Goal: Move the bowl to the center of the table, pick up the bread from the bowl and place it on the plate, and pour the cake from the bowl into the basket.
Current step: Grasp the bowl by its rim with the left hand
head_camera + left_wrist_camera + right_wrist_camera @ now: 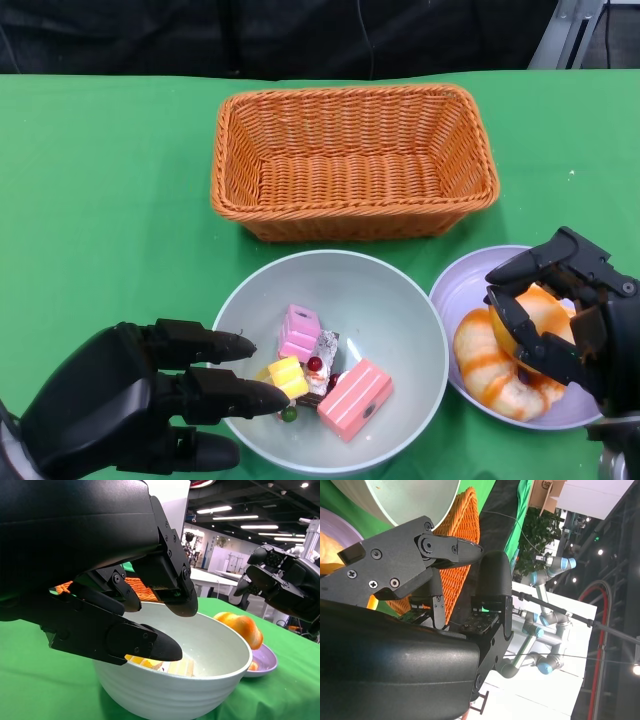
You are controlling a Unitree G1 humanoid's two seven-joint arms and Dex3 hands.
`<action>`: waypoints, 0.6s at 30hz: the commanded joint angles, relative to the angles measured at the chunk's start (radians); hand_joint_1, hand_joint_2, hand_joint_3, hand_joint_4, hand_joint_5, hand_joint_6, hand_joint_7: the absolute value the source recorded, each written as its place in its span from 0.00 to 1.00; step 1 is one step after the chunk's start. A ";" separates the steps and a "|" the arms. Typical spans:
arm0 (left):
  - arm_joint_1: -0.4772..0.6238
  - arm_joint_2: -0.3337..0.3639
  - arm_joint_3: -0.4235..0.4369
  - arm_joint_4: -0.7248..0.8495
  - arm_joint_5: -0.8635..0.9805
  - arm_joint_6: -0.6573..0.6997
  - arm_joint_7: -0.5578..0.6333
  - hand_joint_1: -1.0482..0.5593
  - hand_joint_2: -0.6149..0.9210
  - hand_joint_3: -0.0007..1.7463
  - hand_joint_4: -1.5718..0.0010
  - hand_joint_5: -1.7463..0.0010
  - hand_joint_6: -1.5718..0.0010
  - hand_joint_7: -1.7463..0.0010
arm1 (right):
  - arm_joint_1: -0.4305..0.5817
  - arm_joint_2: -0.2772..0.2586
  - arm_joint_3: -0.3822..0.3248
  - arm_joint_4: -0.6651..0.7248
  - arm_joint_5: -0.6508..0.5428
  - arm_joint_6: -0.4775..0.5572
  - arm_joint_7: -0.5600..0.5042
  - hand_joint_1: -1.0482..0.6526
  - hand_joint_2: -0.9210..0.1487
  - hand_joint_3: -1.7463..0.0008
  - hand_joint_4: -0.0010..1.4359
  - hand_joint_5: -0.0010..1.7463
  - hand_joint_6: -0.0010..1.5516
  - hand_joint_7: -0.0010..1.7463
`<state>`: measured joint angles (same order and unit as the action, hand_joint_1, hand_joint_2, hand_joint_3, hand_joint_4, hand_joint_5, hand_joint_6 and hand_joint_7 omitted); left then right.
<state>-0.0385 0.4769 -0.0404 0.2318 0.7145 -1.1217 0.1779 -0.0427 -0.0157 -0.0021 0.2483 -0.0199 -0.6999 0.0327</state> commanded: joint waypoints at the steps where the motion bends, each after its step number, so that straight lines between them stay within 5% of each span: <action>1: -0.007 0.027 -0.008 0.007 -0.006 0.002 0.003 0.35 1.00 0.08 0.47 0.99 0.40 0.97 | 0.002 -0.002 -0.013 -0.028 0.006 0.008 -0.008 0.55 0.17 0.69 0.46 0.81 0.41 0.70; 18: 0.014 0.035 -0.070 -0.017 0.116 0.108 0.024 0.37 1.00 0.04 0.46 0.99 0.43 1.00 | 0.013 0.009 -0.013 -0.051 0.004 0.005 -0.012 0.54 0.16 0.71 0.45 0.81 0.41 0.70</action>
<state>-0.0325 0.4939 -0.1028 0.2194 0.8165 -1.0235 0.1833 -0.0371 -0.0073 -0.0071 0.2118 -0.0204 -0.6920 0.0298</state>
